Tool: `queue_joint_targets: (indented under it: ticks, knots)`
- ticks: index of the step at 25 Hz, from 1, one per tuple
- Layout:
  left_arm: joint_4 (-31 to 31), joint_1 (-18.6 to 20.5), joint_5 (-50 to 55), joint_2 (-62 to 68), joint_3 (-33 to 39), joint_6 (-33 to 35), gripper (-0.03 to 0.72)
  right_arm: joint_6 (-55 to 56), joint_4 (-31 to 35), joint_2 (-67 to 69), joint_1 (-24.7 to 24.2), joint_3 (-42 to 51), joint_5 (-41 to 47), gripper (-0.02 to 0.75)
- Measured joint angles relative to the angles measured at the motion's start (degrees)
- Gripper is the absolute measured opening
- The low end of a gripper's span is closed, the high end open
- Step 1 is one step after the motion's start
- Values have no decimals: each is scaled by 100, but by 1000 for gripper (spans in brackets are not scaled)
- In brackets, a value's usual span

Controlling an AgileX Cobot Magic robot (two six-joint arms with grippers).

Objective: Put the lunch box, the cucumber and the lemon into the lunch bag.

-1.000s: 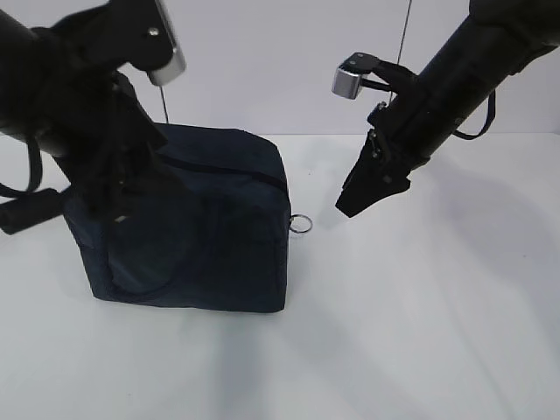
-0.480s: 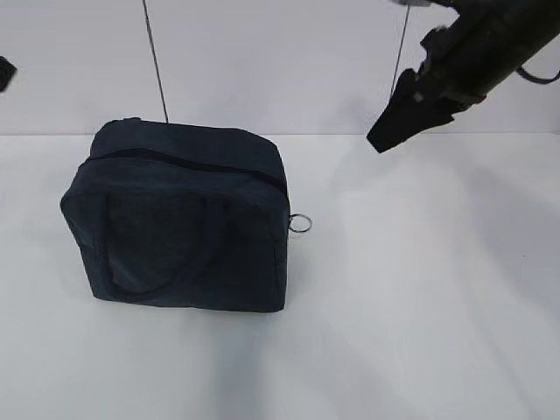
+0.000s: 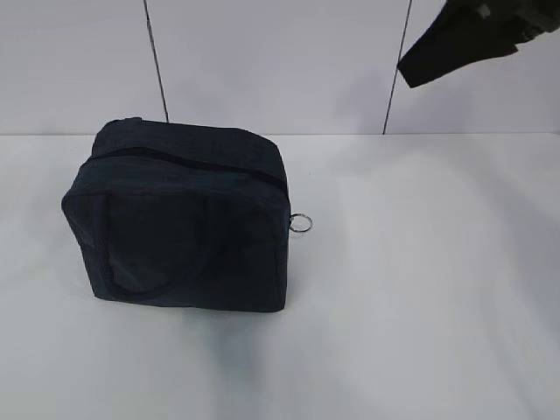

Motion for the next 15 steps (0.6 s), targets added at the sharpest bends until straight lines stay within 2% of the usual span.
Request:
queue_joint_targets:
  ticks: [7, 15]
  knots:
    - [-13, 0, 48, -1269, 824, -455, 394, 22, -2, -1128, 0, 1261, -79, 377]
    - [239, 0, 289, -2542, 1616, -1143, 394, 216, -381, -2690, 0, 2589, -780, 377]
